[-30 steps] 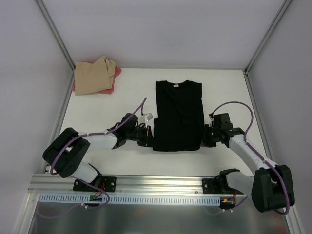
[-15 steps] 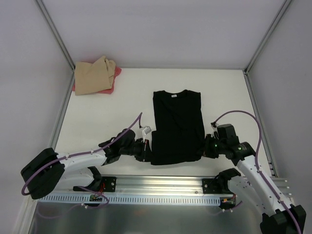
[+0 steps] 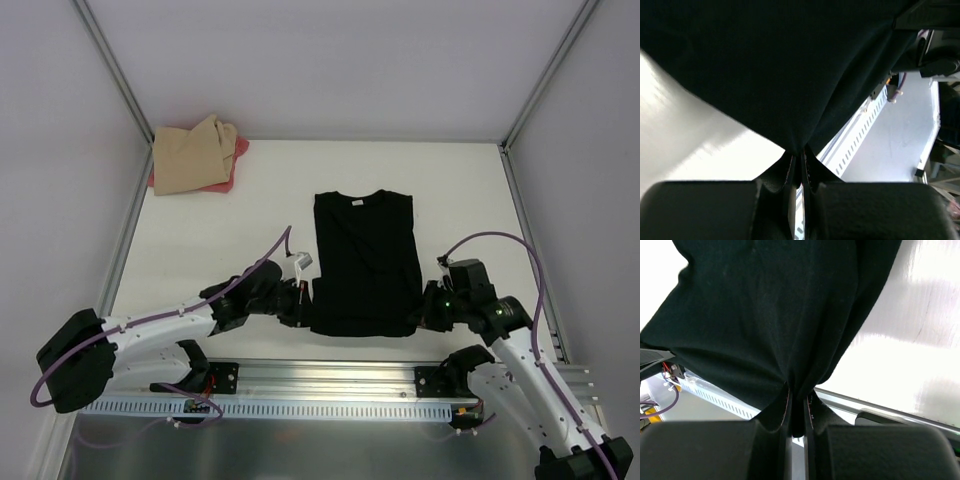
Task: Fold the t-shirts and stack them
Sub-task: Grab one side of the 2/3 rectangular tshirt with both arms, then fold the long partially folded tshirt into a neat square
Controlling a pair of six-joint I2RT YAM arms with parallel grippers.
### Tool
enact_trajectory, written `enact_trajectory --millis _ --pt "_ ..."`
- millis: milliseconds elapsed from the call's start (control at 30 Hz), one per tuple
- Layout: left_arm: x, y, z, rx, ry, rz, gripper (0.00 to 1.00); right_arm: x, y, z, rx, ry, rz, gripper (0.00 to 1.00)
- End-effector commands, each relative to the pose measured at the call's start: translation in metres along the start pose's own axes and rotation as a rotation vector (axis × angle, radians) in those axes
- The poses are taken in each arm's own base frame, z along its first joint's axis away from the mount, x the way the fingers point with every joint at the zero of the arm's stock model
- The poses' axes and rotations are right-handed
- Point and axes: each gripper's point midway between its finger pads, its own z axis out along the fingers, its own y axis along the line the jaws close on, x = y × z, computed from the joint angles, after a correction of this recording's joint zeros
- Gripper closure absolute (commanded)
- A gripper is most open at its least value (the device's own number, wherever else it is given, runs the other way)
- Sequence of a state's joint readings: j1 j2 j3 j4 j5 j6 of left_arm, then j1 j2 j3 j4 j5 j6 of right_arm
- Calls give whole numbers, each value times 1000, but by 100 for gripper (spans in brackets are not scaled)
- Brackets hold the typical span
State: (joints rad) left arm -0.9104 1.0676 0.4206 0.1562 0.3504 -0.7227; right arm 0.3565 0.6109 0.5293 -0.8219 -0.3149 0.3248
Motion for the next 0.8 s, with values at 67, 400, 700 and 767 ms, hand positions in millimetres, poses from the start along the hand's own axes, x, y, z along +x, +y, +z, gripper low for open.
enact_trajectory --millis 67,400,700,767 --pt "-40 -13 8 -58 -19 96 100 -29 15 -7 21 -33 -25 100" --pt "-140 -12 10 -19 -72 93 100 -115 38 -10 49 -86 -37 100" --pt "-203 19 8 -14 -103 55 100 -204 50 9 16 -104 -10 100" --pt "-214 21 13 0 -95 49 100 -215 45 21 26 -83 10 100"
